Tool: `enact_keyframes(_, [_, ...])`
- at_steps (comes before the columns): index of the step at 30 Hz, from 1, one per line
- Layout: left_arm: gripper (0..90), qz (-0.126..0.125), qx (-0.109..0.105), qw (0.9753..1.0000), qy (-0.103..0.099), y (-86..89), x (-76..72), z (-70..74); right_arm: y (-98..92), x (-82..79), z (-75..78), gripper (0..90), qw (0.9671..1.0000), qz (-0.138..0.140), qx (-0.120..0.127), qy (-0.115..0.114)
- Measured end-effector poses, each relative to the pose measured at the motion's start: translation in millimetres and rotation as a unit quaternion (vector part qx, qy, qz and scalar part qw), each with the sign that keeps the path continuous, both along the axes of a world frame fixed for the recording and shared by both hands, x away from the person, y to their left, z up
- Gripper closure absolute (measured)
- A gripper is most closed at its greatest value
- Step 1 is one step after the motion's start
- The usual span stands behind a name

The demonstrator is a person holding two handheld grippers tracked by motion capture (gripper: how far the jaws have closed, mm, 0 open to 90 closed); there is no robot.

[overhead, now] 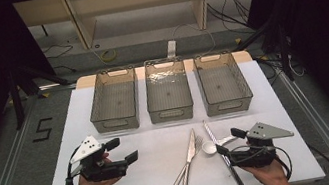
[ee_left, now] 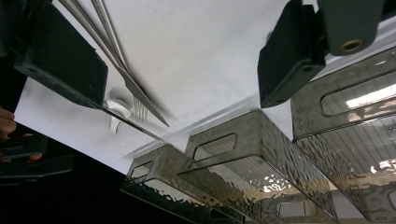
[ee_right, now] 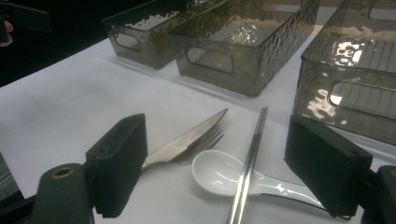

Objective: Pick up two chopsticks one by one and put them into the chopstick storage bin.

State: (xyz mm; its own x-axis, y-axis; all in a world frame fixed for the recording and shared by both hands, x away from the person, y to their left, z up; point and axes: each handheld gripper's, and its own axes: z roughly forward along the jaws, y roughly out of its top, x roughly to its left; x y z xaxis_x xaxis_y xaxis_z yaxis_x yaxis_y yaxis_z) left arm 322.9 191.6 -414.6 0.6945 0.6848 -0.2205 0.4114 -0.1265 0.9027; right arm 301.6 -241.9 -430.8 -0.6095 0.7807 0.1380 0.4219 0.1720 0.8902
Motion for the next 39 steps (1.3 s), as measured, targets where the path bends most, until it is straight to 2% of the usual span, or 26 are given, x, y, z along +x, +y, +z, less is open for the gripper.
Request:
enact_keyframes(8, [15.5,0.000,0.002,1.0000,-0.003,-0.6,0.0,-0.2,-1.2,2.5,2.2,25.2,0.9996,-0.002,-0.023,0.013])
enact_keyframes(12, [15.5,0.001,0.002,1.0000,-0.003,-0.6,-0.1,-0.1,-2.0,6.9,5.3,24.3,0.9988,-0.001,-0.035,0.035])
enact_keyframes(15, [15.6,0.001,0.009,1.0000,-0.003,-0.5,0.2,-0.4,-0.6,11.8,7.6,25.2,0.9970,0.001,-0.058,0.051])
enact_keyframes(17, [15.5,0.002,0.009,1.0000,-0.003,-0.6,0.3,-0.5,2.0,16.7,9.2,26.0,0.9946,0.010,-0.078,0.068])
enact_keyframes(20, [15.5,0.005,0.011,0.9999,-0.001,-0.5,0.7,-1.0,7.7,23.4,10.8,28.0,0.9883,0.016,-0.122,0.091])
enact_keyframes(22, [15.6,0.007,0.007,1.0000,-0.001,-0.4,0.7,-0.9,10.8,27.2,9.8,29.6,0.9823,0.021,-0.150,0.111])
enact_keyframes(24, [15.5,0.005,0.010,0.9999,-0.001,-0.3,0.7,-0.9,12.4,29.7,8.7,37.1,0.9765,0.021,-0.174,0.126])
enact_keyframes(25, [15.5,0.005,0.011,0.9999,-0.001,-0.5,0.6,-0.9,12.4,31.2,8.3,39.0,0.9732,0.024,-0.182,0.138])
enact_keyframes(28, [15.5,0.003,0.012,0.9999,-0.001,-1.2,0.5,-1.0,12.0,38.2,5.1,41.6,0.9594,0.027,-0.208,0.189])
enact_keyframes(31, [15.5,0.003,0.013,0.9999,-0.001,-1.3,0.4,-1.1,9.6,44.2,2.2,45.2,0.9552,0.016,-0.205,0.213])
enact_keyframes(34, [15.5,0.002,0.012,0.9999,0.000,-1.6,0.5,-1.2,9.4,48.4,-2.7,48.5,0.9477,0.011,-0.215,0.235])
enact_keyframes(36, [15.5,0.000,0.015,0.9999,0.002,-1.6,0.7,-1.4,10.2,50.1,-6.6,50.7,0.9448,0.009,-0.217,0.245])
enact_keyframes(37, [15.5,0.000,0.015,0.9999,0.003,-1.8,0.8,-1.5,10.2,50.1,-6.6,50.7,0.9448,0.009,-0.217,0.245])
enact_keyframes(39, [15.5,-0.001,0.017,0.9999,0.002,-1.7,0.8,-1.5,12.6,51.1,-10.8,53.8,0.9411,0.009,-0.215,0.260])
